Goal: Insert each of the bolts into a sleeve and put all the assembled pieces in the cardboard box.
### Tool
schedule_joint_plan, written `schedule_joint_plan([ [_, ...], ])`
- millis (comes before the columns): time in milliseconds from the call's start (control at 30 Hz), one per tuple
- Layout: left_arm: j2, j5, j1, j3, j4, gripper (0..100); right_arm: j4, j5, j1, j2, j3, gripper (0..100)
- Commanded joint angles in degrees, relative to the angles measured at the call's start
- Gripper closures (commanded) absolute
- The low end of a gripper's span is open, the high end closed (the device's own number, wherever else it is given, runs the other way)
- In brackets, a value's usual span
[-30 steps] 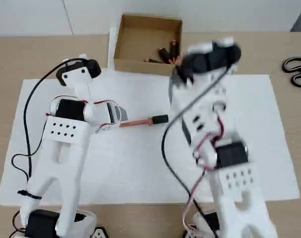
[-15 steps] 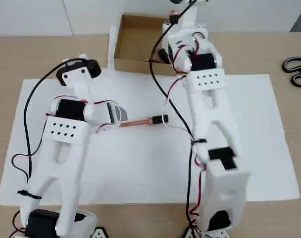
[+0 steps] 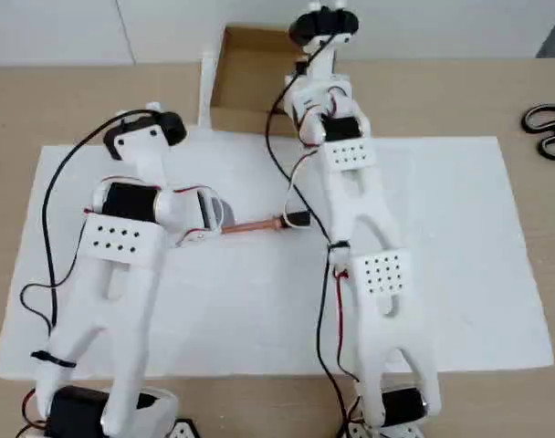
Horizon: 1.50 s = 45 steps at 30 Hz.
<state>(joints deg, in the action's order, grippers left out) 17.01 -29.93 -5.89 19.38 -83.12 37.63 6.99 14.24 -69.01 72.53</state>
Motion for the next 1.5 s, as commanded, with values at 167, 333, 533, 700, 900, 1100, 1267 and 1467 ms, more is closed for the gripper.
schedule_joint_plan([
  [167,2.46,0.00,-0.18,-2.33,-0.18,73,0.04,-0.44,0.92,-3.74,6.24,91.9],
  [333,2.46,0.00,-0.18,-2.33,-0.18,73,0.13,-0.44,1.63,-3.82,6.15,83.0],
  [533,2.46,-0.09,-0.18,-2.33,-0.18,73,0.04,-0.44,2.42,-3.82,6.33,83.1],
  [700,2.46,-0.09,-0.18,-2.33,-0.26,73,-0.04,-0.26,2.33,-3.30,8.26,83.0],
  [900,2.46,-0.09,-0.26,-2.33,-0.26,73,5.58,-0.44,2.15,-2.95,24.00,83.0],
  [1100,2.37,3.87,-0.26,-2.24,-0.26,73,25.63,-0.09,2.07,7.96,23.82,83.0],
  [1267,2.37,7.65,-0.26,-2.33,-2.37,73,50.15,-0.35,3.82,14.90,23.82,83.1],
  [1467,2.46,5.10,0.26,-2.42,-5.19,73,62.20,-0.44,2.24,20.00,23.82,83.1],
])
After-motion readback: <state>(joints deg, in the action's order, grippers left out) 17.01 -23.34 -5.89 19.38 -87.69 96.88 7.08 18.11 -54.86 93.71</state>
